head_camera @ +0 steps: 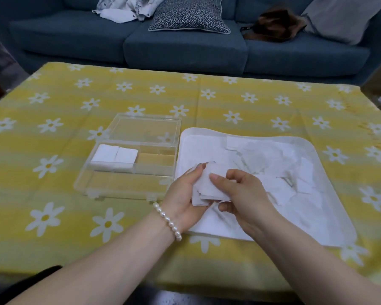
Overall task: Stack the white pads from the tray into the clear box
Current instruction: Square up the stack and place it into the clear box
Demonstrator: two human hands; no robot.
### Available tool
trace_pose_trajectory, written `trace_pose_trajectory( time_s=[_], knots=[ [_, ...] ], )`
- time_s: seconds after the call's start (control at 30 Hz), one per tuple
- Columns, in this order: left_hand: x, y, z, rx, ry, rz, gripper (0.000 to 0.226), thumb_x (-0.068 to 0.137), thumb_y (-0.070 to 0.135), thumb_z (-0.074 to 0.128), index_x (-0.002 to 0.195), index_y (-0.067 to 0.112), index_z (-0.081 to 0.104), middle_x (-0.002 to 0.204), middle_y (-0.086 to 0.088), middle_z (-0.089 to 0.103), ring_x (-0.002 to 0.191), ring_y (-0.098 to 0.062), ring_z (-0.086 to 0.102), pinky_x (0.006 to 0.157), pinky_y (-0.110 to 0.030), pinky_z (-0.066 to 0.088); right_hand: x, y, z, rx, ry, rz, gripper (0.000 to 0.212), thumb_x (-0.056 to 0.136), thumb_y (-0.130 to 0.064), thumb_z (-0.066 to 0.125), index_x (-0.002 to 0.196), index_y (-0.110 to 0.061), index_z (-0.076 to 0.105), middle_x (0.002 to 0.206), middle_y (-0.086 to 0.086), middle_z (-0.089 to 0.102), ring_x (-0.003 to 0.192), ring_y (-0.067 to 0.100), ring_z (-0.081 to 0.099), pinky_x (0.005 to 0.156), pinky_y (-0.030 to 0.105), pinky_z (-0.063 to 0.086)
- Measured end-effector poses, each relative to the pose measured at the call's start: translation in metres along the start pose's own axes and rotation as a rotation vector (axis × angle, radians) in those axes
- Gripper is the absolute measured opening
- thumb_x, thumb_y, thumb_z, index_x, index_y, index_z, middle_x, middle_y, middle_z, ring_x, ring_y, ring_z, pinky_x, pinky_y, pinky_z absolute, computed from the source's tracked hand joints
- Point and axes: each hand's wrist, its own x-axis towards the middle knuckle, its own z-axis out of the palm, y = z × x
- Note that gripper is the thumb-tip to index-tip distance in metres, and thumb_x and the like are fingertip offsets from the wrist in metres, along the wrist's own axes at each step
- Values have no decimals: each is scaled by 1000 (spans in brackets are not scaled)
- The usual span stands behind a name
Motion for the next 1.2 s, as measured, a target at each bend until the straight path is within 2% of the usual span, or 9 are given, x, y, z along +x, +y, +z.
trace_pose_trajectory(
  time_s=[0.17,0.5,0.6,0.73,0.8,0.9,1.0,1.1,1.2],
  knots=[
    [0,9,-2,-40,-20,-5,29,99,27,38,99,12,63,85,-8,70,68,-18,66,54,-22,50,0,-2,-6,55,-29,-11,20,88,-6,60,68,-5,60,71,10,60,54,16,54,41,21,43],
    [1,25,-5,-176,53,-7,19,90,21,50,84,6,61,69,-9,64,61,-22,60,58,-28,54,9,-26,-26,32,-126,-56,31,84,-3,62,54,-9,62,58,8,53,51,17,42,37,20,35],
    [0,27,-6,-164,-7,-55,27,74,30,59,87,6,60,66,-6,50,57,-18,52,56,-27,54,10,-31,-32,2,-103,-74,17,81,-3,64,64,-5,63,59,9,53,50,18,40,35,19,32],
    [-1,21,-6,-32,-114,-106,50,72,56,56,99,14,61,86,-5,57,65,-19,53,52,-22,48,6,-32,-31,-91,-165,-47,9,77,-5,68,70,-3,62,59,10,52,40,13,38,34,18,29],
    [-1,16,-4,-4,-141,-102,61,72,62,50,106,15,67,97,-8,66,76,-23,64,57,-25,53,4,-29,-27,-124,-200,-33,11,76,-4,69,69,-3,61,55,8,53,38,12,37,34,18,27],
    [-2,13,-3,-10,-168,-102,71,77,65,45,114,10,69,119,-16,65,99,-30,63,93,-40,47,4,-26,-23,-179,-191,-42,14,77,-5,71,66,-5,62,52,6,53,36,12,35,34,17,26],
    [-1,11,-4,-22,-195,-97,72,77,68,45,107,8,72,111,-15,67,98,-30,64,99,-42,40,4,-25,-22,-242,-166,-69,13,75,-7,74,66,-6,65,52,5,52,38,13,35,35,17,28],
    [-4,6,0,-17,-221,-115,66,76,62,50,97,4,73,98,-14,68,87,-27,67,89,-38,49,1,-24,-21,-309,-149,-135,11,75,-6,75,71,-6,65,43,-4,48,34,9,34,36,15,29],
    [-8,4,1,18,-222,-129,32,81,27,57,99,2,64,101,-18,62,84,-26,64,78,-33,55,1,-22,-19,-440,-119,-257,13,74,-8,77,79,-9,64,36,-8,42,33,8,37,38,18,33]
  ],
)
